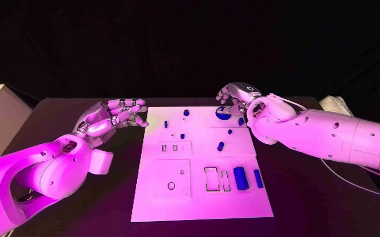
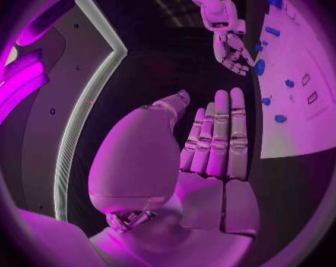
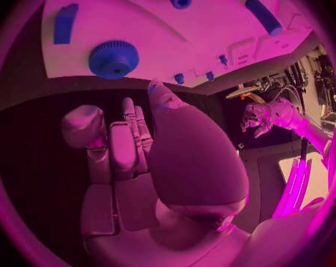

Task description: Assemble the parts on the task board

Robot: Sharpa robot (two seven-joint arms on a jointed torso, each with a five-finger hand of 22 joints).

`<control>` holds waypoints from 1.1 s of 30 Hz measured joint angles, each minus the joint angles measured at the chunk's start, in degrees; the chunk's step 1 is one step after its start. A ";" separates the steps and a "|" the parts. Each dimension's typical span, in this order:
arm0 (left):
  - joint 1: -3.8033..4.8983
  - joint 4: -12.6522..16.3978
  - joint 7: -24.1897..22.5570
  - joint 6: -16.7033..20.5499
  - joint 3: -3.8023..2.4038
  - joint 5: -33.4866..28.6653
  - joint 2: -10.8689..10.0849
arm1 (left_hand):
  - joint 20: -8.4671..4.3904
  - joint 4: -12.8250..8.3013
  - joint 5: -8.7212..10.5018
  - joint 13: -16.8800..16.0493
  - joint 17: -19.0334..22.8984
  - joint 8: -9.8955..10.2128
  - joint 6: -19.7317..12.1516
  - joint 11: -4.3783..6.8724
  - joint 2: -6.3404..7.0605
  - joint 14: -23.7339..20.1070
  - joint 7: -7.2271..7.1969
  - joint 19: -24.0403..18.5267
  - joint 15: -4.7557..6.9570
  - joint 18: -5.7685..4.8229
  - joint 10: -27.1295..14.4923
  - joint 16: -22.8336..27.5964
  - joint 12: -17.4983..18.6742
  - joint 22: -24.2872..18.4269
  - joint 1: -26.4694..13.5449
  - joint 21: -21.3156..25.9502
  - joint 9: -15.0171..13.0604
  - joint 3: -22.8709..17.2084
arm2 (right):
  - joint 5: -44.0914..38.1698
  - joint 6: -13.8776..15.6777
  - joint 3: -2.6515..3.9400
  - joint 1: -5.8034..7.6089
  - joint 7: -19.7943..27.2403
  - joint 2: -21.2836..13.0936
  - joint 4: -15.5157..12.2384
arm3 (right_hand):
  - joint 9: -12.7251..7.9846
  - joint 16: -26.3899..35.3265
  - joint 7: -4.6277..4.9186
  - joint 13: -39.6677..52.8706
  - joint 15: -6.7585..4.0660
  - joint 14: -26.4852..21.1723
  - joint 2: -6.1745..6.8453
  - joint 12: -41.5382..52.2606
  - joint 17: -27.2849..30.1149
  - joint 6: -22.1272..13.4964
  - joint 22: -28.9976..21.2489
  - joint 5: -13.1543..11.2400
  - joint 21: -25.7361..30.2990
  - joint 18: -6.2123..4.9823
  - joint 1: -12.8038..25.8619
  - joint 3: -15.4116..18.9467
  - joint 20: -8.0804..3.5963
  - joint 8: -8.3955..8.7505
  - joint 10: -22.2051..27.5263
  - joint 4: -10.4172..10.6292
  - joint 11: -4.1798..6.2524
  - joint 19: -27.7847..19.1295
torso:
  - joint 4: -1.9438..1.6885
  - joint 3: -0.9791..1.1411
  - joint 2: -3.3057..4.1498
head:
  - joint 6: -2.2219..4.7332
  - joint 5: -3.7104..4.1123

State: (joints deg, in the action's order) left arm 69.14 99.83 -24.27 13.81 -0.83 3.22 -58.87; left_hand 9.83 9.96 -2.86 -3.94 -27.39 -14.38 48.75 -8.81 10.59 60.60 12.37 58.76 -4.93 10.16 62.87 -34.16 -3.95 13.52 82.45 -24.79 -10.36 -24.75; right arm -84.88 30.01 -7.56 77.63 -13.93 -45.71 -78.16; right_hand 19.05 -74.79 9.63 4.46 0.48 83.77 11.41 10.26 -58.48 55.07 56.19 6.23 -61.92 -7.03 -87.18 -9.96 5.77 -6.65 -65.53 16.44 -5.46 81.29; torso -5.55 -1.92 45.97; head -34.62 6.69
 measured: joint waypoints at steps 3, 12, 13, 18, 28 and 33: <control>0.01 -0.09 0.02 -0.06 0.00 0.00 0.04 | 0.00 0.00 0.00 0.00 0.00 0.00 0.00 0.00 0.00 0.00 0.00 0.00 0.00 0.00 0.00 0.00 0.00 0.00 0.00 0.00 0.00 0.00 | 1.86 -0.40 0.07 0.09 0.13 -1.09 -0.10 | -0.13 -3.17 -0.34 1.54 -0.76 0.28 0.35 2.05 -5.48 0.55 4.61 0.68 -3.97 0.87 1.08 -0.32 -0.67 0.00 -4.20 0.12 0.15 1.16 | 0.03 0.07 0.04 | 0.01 0.02; 0.01 -0.42 0.12 -0.26 0.00 0.00 0.27 | 0.00 -0.16 0.00 0.00 0.01 0.00 0.00 0.00 0.00 0.00 0.00 0.00 0.00 0.00 0.00 0.00 0.00 -0.01 0.00 0.00 0.00 -0.16 | 4.42 -3.78 0.14 0.17 -0.03 -1.69 1.44 | 0.25 -10.86 -2.22 50.01 -2.60 0.20 1.85 46.40 -16.35 1.16 18.43 3.43 -16.78 3.60 3.21 1.02 -2.15 0.53 -10.22 -0.05 2.96 2.66 | -0.08 0.03 0.08 | -0.29 0.18; 0.01 -0.47 0.13 -0.30 0.00 0.00 0.31 | 0.00 -0.16 0.00 0.00 0.01 0.00 0.00 0.00 0.00 0.00 0.00 0.00 0.00 0.00 0.00 0.00 0.00 -0.01 0.00 0.00 0.00 -0.16 | 4.67 -4.35 0.15 0.18 -0.08 -1.47 1.89 | 0.32 -12.22 -1.99 60.39 -2.08 0.28 1.55 56.04 -16.45 0.93 18.68 3.43 -18.38 3.95 3.51 1.54 -1.80 0.68 -12.10 -0.03 2.72 2.75 | -0.08 0.03 0.08 | -0.32 0.18; 0.01 -0.61 0.18 -0.40 0.01 -0.01 0.46 | 0.00 -0.16 0.00 0.00 0.01 0.00 0.00 0.00 0.00 0.00 0.00 0.00 0.00 0.00 0.00 0.00 0.00 -0.01 0.00 0.00 0.00 -0.16 | 5.42 -5.92 0.15 0.18 -0.34 -0.32 3.25 | 0.35 -13.70 -1.37 70.28 -1.77 0.17 1.34 67.37 -16.48 0.31 18.76 3.43 -20.21 3.98 3.72 2.05 -1.33 0.69 -15.94 -0.07 2.12 2.61 | -0.12 -0.03 0.08 | -0.48 0.13; 0.01 -0.80 0.27 -0.57 0.01 -0.01 0.54 | 0.00 -0.16 0.00 0.00 0.01 0.00 0.00 0.00 0.00 0.00 0.00 0.00 0.00 0.00 0.00 0.00 0.00 -0.02 0.00 0.00 0.00 -0.16 | 6.39 -8.03 0.16 0.16 -0.98 1.27 5.12 | 0.37 -14.00 -1.06 70.49 -1.59 0.17 0.94 72.18 -16.47 -0.01 18.75 3.43 -20.73 3.98 4.12 2.21 -1.13 0.68 -18.01 0.09 1.86 2.82 | -0.28 -0.18 0.07 | -1.02 0.04; 0.01 -0.80 0.24 -0.54 0.01 -0.01 0.55 | 0.22 -0.61 0.00 0.00 -0.10 0.00 0.00 0.00 0.00 0.00 0.00 -0.21 0.00 0.00 0.00 -0.27 0.00 0.19 0.00 -0.28 0.00 -0.61 | 6.64 -8.78 0.16 0.11 -1.46 1.56 5.46 | 0.47 -14.34 -1.12 70.49 -1.59 0.17 0.65 74.27 -16.47 0.49 18.75 3.43 -21.44 3.98 4.40 2.21 -0.92 0.68 -18.02 0.09 1.85 2.61 | -0.19 -0.19 0.05 | -1.21 -0.16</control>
State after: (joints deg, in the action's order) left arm 69.15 99.03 -24.03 13.27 -0.82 3.22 -58.33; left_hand 10.04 9.35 -2.86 -3.95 -27.50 -14.38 48.75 -8.81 10.59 60.60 12.37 58.55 -4.93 10.16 62.87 -34.43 -3.95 13.71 82.45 -25.06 -10.36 -25.36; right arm -78.24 21.23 -7.40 77.74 -15.39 -44.15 -72.69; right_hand 19.52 -89.13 8.51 74.95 -1.11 83.93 12.06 84.53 -74.95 55.56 74.94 9.66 -83.36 -3.05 -82.78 -7.76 4.84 -5.97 -83.56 16.53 -3.61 83.90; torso -5.74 -2.11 46.03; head -35.83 6.53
